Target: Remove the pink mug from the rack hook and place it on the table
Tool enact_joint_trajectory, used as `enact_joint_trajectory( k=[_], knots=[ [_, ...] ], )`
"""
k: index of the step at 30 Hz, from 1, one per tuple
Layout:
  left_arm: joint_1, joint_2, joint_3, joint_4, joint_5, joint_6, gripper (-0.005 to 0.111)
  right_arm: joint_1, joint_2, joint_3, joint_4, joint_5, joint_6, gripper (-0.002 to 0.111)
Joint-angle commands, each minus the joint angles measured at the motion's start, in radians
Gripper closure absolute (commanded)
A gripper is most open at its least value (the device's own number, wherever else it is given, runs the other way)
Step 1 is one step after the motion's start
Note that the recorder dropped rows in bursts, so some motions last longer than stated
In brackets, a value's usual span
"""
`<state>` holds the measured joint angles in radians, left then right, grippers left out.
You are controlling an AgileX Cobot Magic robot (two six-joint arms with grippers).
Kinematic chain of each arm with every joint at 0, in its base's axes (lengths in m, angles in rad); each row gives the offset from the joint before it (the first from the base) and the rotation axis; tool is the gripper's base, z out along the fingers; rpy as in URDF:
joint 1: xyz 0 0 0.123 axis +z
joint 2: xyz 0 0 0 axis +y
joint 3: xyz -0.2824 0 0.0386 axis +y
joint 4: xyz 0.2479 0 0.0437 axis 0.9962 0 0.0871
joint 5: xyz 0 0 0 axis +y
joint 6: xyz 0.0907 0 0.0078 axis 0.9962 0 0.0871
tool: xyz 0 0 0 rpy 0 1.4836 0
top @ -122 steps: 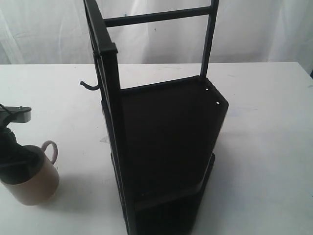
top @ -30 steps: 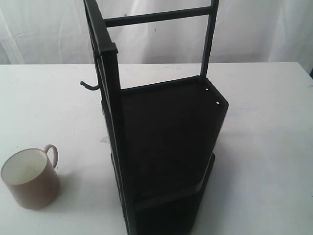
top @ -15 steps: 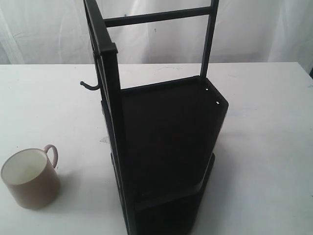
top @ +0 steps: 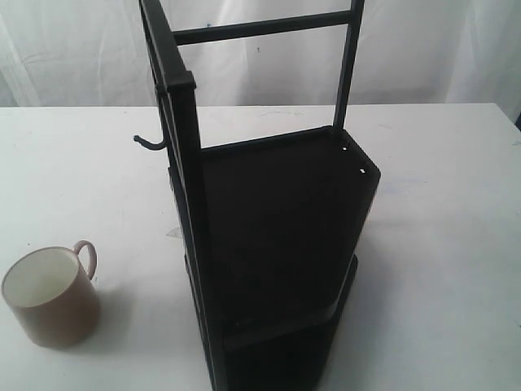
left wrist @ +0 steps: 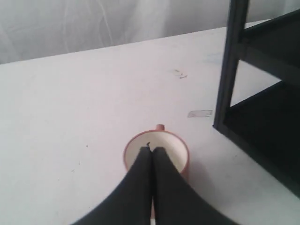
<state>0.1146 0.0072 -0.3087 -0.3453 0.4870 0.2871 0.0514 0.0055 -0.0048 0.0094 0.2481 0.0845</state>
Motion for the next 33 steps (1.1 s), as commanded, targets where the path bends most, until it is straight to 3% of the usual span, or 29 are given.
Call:
enact_joint_trajectory(
  k=[1,4,12,33],
  knots=[
    [0.002,-0.007,0.097,0.111,-0.119,-0.132,0.107,-0.003,-0.005,0.005,-0.002,-0.01,-0.001,0.108],
    [0.002,-0.007,0.163,0.191,-0.201,-0.251,0.107,-0.003,-0.005,0.005,-0.002,-0.01,-0.001,0.108],
    [0.002,-0.007,0.309,0.25,-0.444,-0.342,0.107,-0.003,-0.005,0.005,-0.002,-0.01,-0.001,0.108],
    [0.002,-0.007,0.309,0.258,-0.406,-0.335,0.107,-0.003,-0.005,0.005,-0.002,-0.01,-0.001,0.108]
  ],
)
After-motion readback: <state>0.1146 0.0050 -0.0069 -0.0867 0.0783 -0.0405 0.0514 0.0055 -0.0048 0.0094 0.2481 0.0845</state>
